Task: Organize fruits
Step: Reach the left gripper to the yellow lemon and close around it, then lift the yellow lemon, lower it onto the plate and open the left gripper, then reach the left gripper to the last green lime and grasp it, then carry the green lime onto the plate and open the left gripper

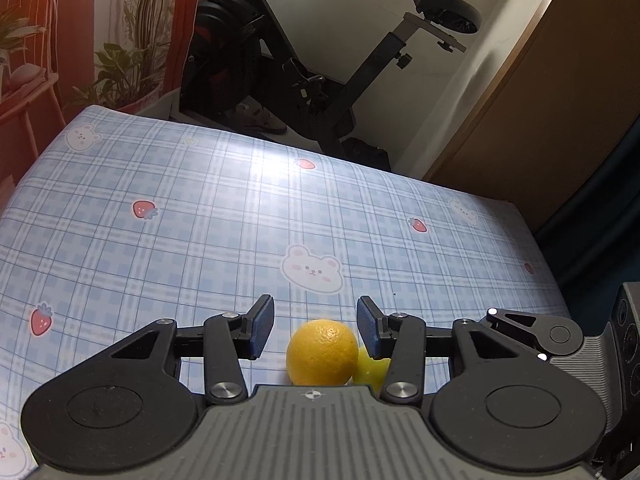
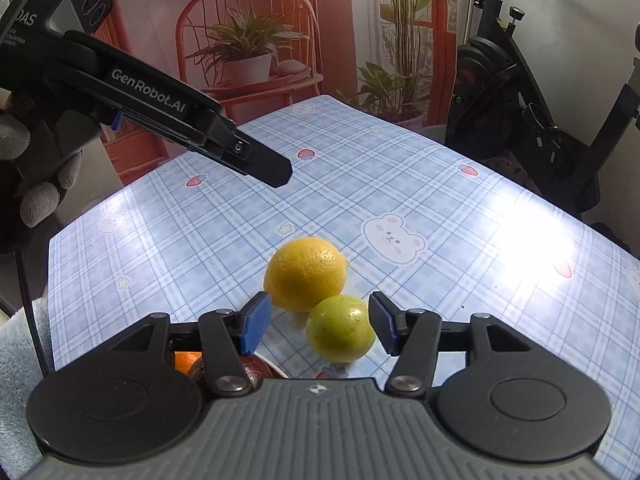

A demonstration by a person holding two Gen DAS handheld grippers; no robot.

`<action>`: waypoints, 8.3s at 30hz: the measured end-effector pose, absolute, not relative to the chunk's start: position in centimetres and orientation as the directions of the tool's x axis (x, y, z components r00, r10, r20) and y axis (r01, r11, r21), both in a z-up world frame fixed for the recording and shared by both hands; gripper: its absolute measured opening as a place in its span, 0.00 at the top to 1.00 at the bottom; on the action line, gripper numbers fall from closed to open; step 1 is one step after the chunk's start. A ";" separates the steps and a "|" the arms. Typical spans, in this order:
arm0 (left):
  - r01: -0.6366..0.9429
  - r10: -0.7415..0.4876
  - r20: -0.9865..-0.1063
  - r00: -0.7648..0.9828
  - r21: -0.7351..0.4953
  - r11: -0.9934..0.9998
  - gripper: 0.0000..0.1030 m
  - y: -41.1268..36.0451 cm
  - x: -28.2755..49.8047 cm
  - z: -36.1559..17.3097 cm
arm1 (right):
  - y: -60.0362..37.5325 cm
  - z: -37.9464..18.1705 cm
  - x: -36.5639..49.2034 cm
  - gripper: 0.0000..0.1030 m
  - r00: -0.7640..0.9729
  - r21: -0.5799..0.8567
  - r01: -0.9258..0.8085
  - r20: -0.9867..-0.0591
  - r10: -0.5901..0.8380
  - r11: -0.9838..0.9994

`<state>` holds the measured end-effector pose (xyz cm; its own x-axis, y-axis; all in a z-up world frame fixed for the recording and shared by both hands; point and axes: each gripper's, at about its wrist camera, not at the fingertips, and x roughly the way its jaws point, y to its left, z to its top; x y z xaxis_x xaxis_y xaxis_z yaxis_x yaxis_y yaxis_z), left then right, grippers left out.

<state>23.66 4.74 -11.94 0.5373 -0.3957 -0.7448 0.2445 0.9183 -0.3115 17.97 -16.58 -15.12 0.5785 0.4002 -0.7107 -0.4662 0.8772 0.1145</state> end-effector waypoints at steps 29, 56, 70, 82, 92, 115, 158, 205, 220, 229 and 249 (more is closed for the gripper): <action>0.186 -0.459 -0.775 0.434 -0.421 0.888 0.56 5.2 25.2 -16.3 | -17.0 -17.2 18.9 0.38 0.545 0.067 -0.508 -0.747 0.381 0.859; 0.171 -0.441 -0.779 0.446 -0.410 0.896 0.56 4.7 25.5 -16.6 | -18.7 -15.5 17.9 0.42 0.589 0.101 -0.428 -0.722 0.362 0.898; 0.154 -0.457 -0.765 0.454 -0.438 0.886 0.56 5.2 26.3 -16.9 | -16.1 -17.6 21.2 0.42 0.480 0.274 -0.403 -0.749 0.457 0.873; 0.136 -0.516 -0.746 0.421 -0.510 0.849 0.56 5.5 26.4 -17.8 | -15.2 -18.4 21.8 0.42 0.466 0.295 -0.395 -0.752 0.466 0.870; 0.116 -0.536 -0.736 0.413 -0.542 0.833 0.56 5.8 26.3 -18.3 | -15.2 -18.4 21.5 0.44 0.482 0.292 -0.393 -0.742 0.466 0.872; 0.232 -0.546 -0.691 0.474 -0.500 0.835 0.56 3.5 17.0 -10.8 | -15.5 -11.6 13.1 0.44 0.554 0.214 -0.438 -0.701 0.449 0.873; 0.226 -0.541 -0.734 0.411 -0.493 0.840 0.58 4.7 11.7 -13.7 | -11.5 -13.2 6.9 0.43 0.525 0.135 -0.485 -0.746 0.411 0.864; 0.296 -0.471 -0.813 0.343 -0.383 0.875 0.55 -5.3 23.4 -14.8 | -24.0 -17.0 13.4 0.48 0.618 0.217 -0.313 -0.693 0.371 0.925; 0.283 -0.481 -0.830 0.282 -0.407 0.868 0.57 -6.0 25.1 -16.9 | -24.5 -18.1 14.2 0.54 0.607 0.265 -0.316 -0.682 0.409 0.911; 0.274 -0.482 -0.831 0.279 -0.412 0.869 0.64 -6.1 25.4 -17.3 | -24.3 -18.4 14.3 0.56 0.603 0.271 -0.319 -0.681 0.415 0.908; 0.307 -0.503 -0.798 0.332 -0.413 0.858 0.64 -5.3 22.3 -13.3 | -23.7 -15.1 12.3 0.58 0.636 0.231 -0.342 -0.656 0.406 0.911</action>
<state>22.33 -5.34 -13.26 0.3317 -0.5028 -0.7983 0.3070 0.8576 -0.4126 12.31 -23.74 -15.05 0.6361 0.4059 -0.6562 -0.3425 0.9106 0.2312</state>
